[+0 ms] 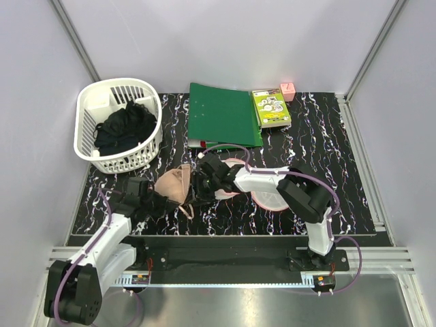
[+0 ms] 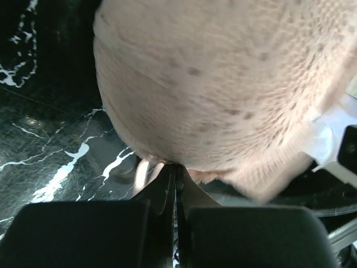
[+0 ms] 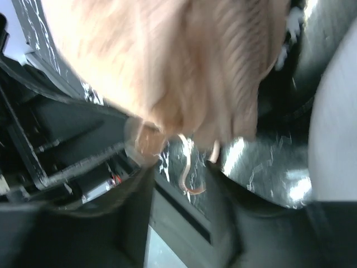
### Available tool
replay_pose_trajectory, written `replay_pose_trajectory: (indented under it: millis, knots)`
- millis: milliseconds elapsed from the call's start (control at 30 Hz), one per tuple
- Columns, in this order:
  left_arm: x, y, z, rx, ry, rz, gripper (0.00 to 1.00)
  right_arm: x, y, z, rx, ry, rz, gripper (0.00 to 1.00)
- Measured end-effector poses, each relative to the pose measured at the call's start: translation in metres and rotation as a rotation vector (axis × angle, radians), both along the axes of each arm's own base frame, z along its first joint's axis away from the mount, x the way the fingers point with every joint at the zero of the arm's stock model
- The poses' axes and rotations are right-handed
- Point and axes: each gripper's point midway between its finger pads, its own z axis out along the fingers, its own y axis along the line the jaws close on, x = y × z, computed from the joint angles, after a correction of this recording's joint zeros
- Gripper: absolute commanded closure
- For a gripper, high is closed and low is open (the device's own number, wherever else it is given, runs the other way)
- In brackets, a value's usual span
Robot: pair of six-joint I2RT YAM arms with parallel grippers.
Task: Place the bra in the laundry bag and zip it closed
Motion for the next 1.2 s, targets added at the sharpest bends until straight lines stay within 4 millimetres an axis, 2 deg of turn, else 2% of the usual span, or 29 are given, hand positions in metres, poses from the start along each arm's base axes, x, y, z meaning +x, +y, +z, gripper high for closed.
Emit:
replay_pose_trajectory:
  millis: [67, 167, 200, 233, 300, 367, 433, 533, 633, 700, 833, 867, 967, 1000, 1033, 1200]
  knots:
    - [0.001, 0.000, 0.002, -0.002, -0.012, -0.001, 0.97, -0.005, -0.006, 0.004, -0.009, 0.005, 0.007, 0.40]
    - [0.000, 0.000, 0.006, 0.003, -0.030, -0.006, 0.71, -0.008, -0.012, 0.017, -0.014, -0.019, 0.028, 0.33]
    - [-0.001, 0.001, 0.008, 0.007, -0.034, -0.009, 0.56, -0.009, -0.014, 0.023, -0.011, -0.034, 0.038, 0.29]
    - [-0.001, 0.002, 0.011, 0.011, -0.038, -0.011, 0.47, -0.010, -0.017, 0.029, -0.011, -0.050, 0.052, 0.26]
    - [0.000, 0.002, 0.020, 0.022, -0.061, -0.021, 0.33, -0.008, -0.019, 0.040, -0.006, -0.082, 0.075, 0.18]
    - [0.004, 0.003, 0.036, 0.033, -0.101, -0.030, 0.27, -0.003, -0.019, 0.048, 0.002, -0.109, 0.085, 0.12]
    - [0.006, 0.004, 0.052, 0.047, -0.144, -0.040, 0.14, 0.006, -0.020, 0.055, 0.007, -0.134, 0.089, 0.03]
    - [0.006, 0.012, 0.072, 0.105, -0.200, -0.056, 0.06, 0.022, -0.020, 0.065, 0.007, -0.171, 0.100, 0.00]
    - [0.008, 0.025, 0.086, 0.186, -0.236, -0.068, 0.06, 0.043, -0.007, 0.076, 0.016, -0.228, 0.127, 0.00]
    - [0.012, 0.040, 0.090, 0.248, -0.242, -0.067, 0.10, 0.054, 0.002, 0.081, 0.026, -0.256, 0.154, 0.00]
    - [0.020, 0.065, 0.081, 0.336, -0.194, -0.073, 0.20, 0.070, 0.010, 0.077, 0.017, -0.276, 0.193, 0.00]
    - [0.020, 0.068, 0.076, 0.348, -0.177, -0.084, 0.26, 0.074, 0.011, 0.072, 0.001, -0.275, 0.203, 0.00]
    - [0.020, 0.070, 0.066, 0.366, -0.144, -0.129, 0.36, 0.081, 0.009, 0.059, -0.043, -0.280, 0.233, 0.00]
    - [0.021, 0.069, 0.065, 0.364, -0.142, -0.139, 0.43, 0.082, 0.007, 0.054, -0.059, -0.282, 0.243, 0.00]
    - [0.022, 0.068, 0.062, 0.360, -0.139, -0.155, 0.46, 0.082, 0.004, 0.050, -0.074, -0.285, 0.255, 0.00]
    - [0.031, 0.061, 0.042, 0.318, -0.105, -0.221, 0.53, 0.082, -0.008, 0.041, -0.113, -0.303, 0.316, 0.00]
